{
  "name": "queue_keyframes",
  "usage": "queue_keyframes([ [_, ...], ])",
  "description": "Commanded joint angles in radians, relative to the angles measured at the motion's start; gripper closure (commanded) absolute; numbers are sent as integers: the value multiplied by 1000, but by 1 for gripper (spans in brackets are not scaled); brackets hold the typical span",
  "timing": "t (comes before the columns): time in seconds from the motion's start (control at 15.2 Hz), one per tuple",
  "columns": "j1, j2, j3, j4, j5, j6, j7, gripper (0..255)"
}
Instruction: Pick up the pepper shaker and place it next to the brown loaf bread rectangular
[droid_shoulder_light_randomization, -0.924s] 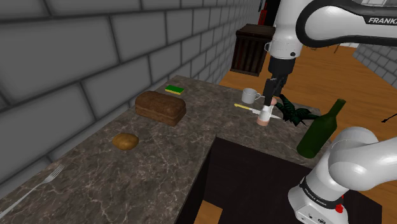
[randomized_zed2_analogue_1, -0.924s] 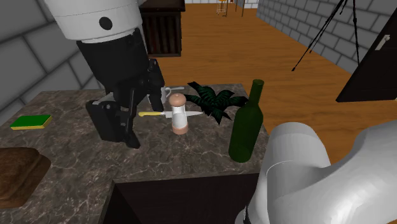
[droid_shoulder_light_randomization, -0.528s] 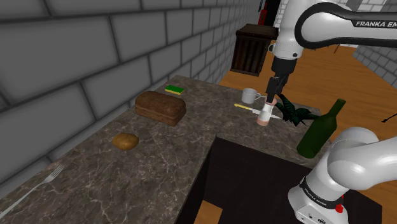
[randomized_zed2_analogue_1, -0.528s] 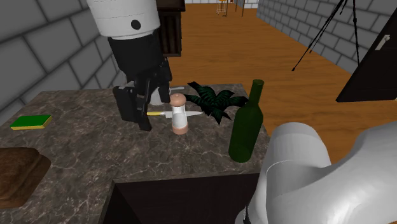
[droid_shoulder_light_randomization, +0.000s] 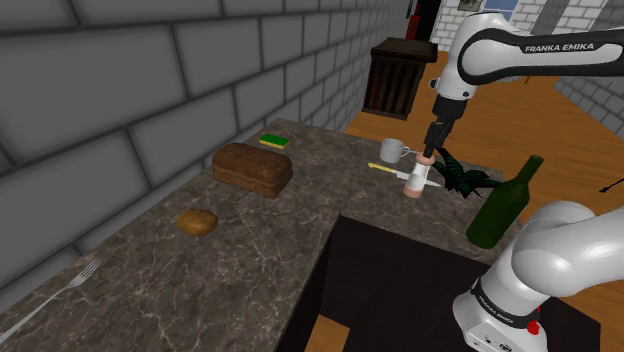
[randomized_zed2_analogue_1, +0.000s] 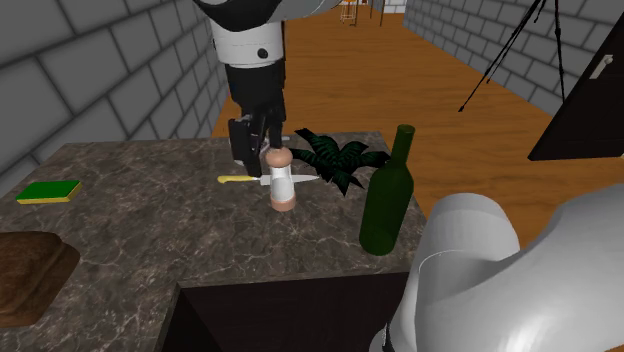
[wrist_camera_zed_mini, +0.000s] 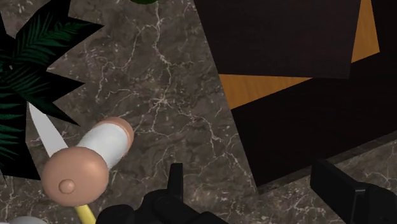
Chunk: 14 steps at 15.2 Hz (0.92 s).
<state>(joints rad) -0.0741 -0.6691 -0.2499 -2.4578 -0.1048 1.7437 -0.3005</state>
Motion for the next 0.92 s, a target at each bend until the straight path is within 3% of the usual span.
queue_keyframes([
  [0.0,-11,35,-53,9,-11,36,-56,0],
  [0.4,-19,193,-216,69,-1,148,-229,0],
  [0.79,2,406,-381,178,99,235,-438,0],
  [0.86,2,410,-382,180,101,235,-441,0],
])
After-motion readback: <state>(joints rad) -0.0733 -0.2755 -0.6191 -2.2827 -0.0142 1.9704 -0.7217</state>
